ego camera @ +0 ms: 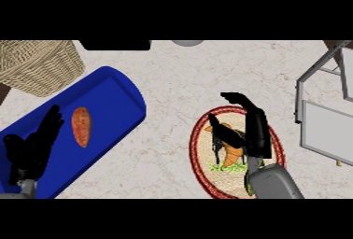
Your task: Pick the croissant from the placemat and place it in the tiered shelf
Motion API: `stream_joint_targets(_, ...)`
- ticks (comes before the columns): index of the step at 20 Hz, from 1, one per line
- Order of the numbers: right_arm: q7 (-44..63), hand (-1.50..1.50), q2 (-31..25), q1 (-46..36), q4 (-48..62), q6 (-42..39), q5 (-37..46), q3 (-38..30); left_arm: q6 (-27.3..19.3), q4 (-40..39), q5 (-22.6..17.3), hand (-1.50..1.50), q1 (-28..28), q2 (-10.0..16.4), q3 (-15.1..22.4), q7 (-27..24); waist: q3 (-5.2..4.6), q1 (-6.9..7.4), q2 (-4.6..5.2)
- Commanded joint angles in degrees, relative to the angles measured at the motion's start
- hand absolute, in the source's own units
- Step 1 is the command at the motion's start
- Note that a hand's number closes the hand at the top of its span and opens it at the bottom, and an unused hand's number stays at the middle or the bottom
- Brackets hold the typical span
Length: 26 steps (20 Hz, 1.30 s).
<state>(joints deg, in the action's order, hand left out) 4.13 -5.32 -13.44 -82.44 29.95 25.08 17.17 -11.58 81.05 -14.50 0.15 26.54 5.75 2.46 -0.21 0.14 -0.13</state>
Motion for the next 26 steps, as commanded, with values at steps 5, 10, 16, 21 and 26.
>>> stream_joint_targets(5,21.3,-1.50,5.2,5.0,-1.6,11.8,27.2,15.6,5.9,-1.0,-3.0,0.00,2.0,1.8,-2.6,-0.6,-0.02,-0.41,-0.38)
stream_joint_targets(10,38.0,-1.50,3.6,4.4,-5.6,-4.4,42.2,13.1,5.4,-1.2,-2.8,0.00,3.0,1.8,-3.3,-0.9,-0.10,-1.37,-0.63)
stream_joint_targets(16,49.4,-1.50,2.6,0.9,-8.2,-32.6,42.1,15.5,4.9,-1.2,-2.3,0.00,2.4,1.6,-3.5,-0.9,-0.07,-0.65,-0.37)
stream_joint_targets(21,57.4,-1.50,5.3,-3.1,-8.1,-50.2,39.8,18.0,4.9,0.6,-2.1,0.00,1.6,1.3,-3.1,0.8,0.12,0.16,-0.06)
stream_joint_targets(26,59.4,-1.50,5.3,-5.9,-9.3,-60.0,40.0,14.8,5.8,-0.2,-2.6,0.00,-1.2,1.4,-4.5,2.6,0.17,-0.21,0.07)
